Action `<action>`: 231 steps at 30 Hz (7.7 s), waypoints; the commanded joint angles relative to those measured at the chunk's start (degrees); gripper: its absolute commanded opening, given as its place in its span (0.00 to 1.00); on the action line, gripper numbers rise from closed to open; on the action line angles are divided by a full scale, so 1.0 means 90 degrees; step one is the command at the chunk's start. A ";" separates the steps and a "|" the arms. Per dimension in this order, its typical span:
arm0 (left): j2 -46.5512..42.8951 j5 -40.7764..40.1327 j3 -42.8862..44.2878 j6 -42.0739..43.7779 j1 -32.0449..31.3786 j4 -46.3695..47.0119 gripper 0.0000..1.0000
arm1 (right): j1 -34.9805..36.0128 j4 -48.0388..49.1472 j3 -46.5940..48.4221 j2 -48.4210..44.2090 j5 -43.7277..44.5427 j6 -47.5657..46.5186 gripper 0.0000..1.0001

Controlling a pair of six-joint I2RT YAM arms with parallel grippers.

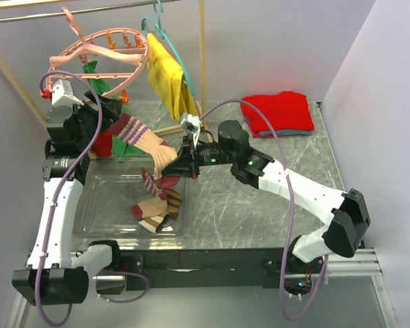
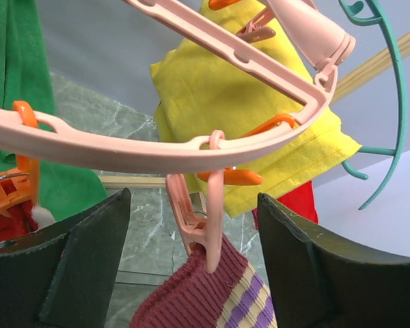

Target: Remove the socks clipped to the hanger

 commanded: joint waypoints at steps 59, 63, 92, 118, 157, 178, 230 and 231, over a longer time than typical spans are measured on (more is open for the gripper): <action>0.0283 0.2074 0.0693 -0.1436 0.0059 0.1927 0.13 | 0.0631 -0.0856 0.0402 0.1239 0.1063 0.0173 0.76; 0.0283 0.2162 0.0674 -0.1552 0.0069 0.2103 0.13 | 0.0621 -0.1062 0.0480 0.1151 0.1599 -0.0100 0.94; 0.0166 0.1928 0.0478 -0.1426 0.0069 0.1869 0.15 | 0.0553 0.4074 0.3233 0.5398 0.2948 -0.0950 1.00; 0.0087 0.1694 0.0400 -0.1192 0.0069 0.1527 0.18 | 0.0611 0.4171 0.4447 0.5647 0.2130 0.0328 0.05; -0.1427 -0.0815 -0.0147 0.0166 0.0078 -0.0905 0.81 | 0.0572 0.0393 0.2433 0.2909 0.2010 0.0036 0.00; -0.0391 -0.0640 -0.0166 -0.0586 0.0069 -0.0006 0.70 | 0.0748 0.0129 0.2511 0.2762 0.2196 -0.0160 0.00; -0.0020 0.0121 -0.0274 -0.0518 0.0069 0.0951 0.16 | 0.0914 0.0100 0.1906 0.2255 0.2323 -0.0208 0.00; -0.0029 0.0102 -0.0255 -0.0508 0.0078 0.0922 0.08 | 0.0914 0.0080 0.1896 0.2255 0.2333 -0.0218 0.00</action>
